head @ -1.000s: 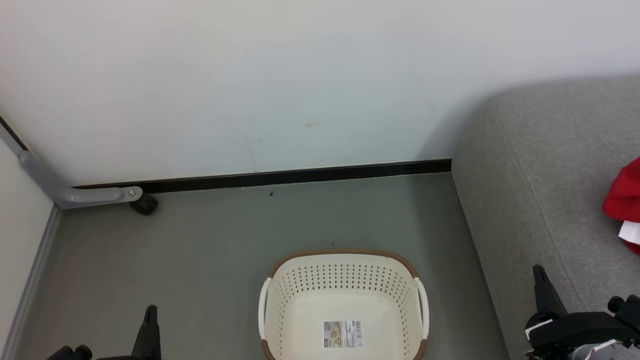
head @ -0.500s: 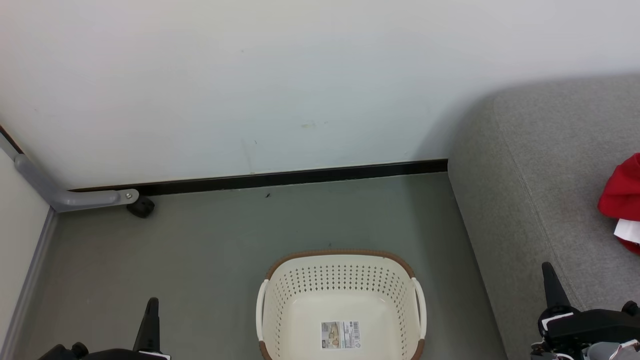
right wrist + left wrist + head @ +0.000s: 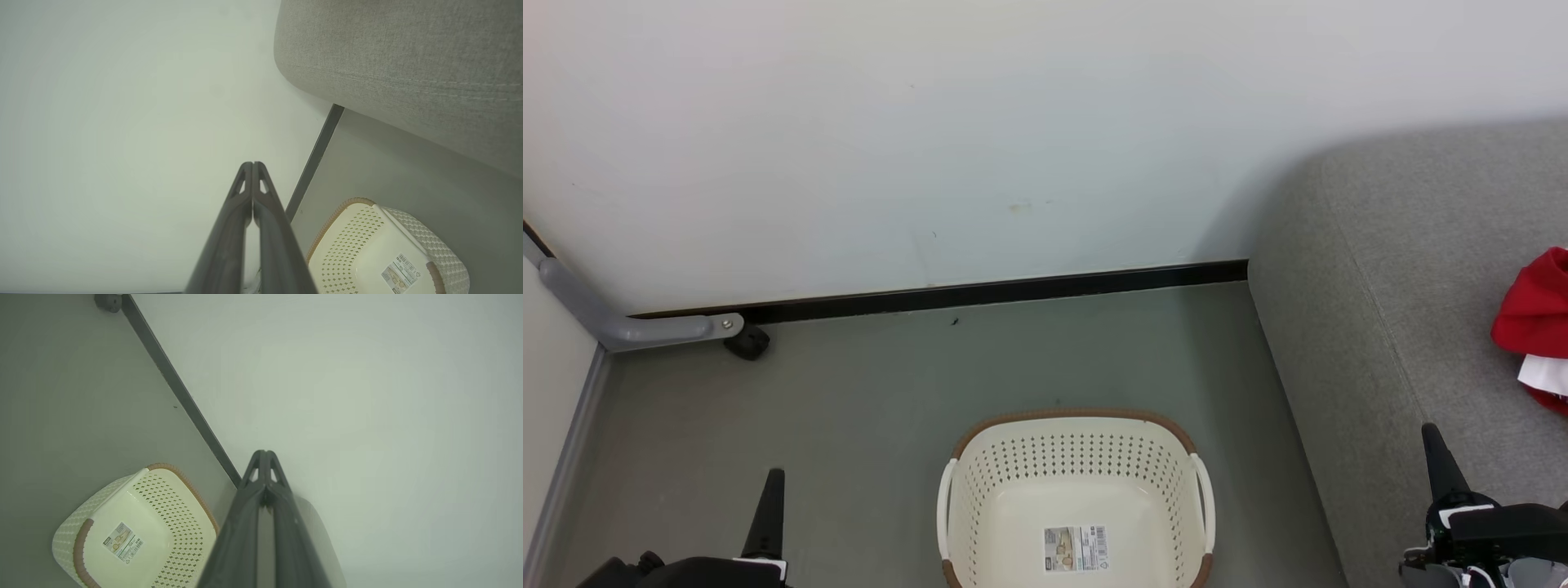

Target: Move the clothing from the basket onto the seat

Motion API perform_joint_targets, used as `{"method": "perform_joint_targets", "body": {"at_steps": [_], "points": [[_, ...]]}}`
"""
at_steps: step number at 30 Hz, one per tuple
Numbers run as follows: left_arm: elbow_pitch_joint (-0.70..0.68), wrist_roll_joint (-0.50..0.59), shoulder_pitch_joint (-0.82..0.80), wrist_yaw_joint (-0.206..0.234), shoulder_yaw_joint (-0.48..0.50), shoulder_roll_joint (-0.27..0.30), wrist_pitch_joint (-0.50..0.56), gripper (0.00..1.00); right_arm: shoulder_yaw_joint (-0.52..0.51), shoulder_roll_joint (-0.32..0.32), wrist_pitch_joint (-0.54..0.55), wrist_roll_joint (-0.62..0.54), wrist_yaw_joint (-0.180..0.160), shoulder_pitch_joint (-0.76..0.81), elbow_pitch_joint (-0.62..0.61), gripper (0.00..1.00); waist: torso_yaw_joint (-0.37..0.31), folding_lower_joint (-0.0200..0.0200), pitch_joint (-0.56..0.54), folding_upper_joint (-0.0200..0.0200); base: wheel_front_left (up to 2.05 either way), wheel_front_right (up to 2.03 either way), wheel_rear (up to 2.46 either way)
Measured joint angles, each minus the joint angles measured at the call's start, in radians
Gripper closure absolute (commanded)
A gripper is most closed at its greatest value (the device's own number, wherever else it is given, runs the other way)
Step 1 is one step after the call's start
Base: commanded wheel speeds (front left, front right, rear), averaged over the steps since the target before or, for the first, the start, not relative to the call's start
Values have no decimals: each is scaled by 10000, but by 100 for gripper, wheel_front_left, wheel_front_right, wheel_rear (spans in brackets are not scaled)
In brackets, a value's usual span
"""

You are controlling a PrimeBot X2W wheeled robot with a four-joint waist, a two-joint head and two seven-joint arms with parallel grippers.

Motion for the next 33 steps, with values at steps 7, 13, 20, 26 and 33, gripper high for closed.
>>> {"method": "perform_joint_targets", "body": {"at_steps": [7, 13, 20, 26, 33], "points": [[0, -798, -175, -151, 174, -130, 249, 100, -221, 58, 207, 940, 86, -7, -96, 100, -50, 0, -11, 0, 0, 0, 0], [0, -1417, -274, -268, 307, -226, 441, 100, -422, 90, 458, 1818, 100, -34, -171, 100, -92, 0, -20, 0, 0, 0, 0], [0, -2234, -409, -370, 514, -343, 706, 100, -675, 138, 727, 2905, 176, -47, -288, 100, -149, 0, -32, 0, 0, 0, 0], [-2, -2537, -526, -445, 552, -395, 779, 100, -752, 157, 805, 3218, 190, -49, -311, 100, -160, 0, -35, 0, 0, 0, 0], [0, -2537, -526, -447, 554, -397, 779, 100, -754, 161, 805, 3221, 190, -49, -318, 100, -160, 0, -34, 0, 0, 0, 0]]}}
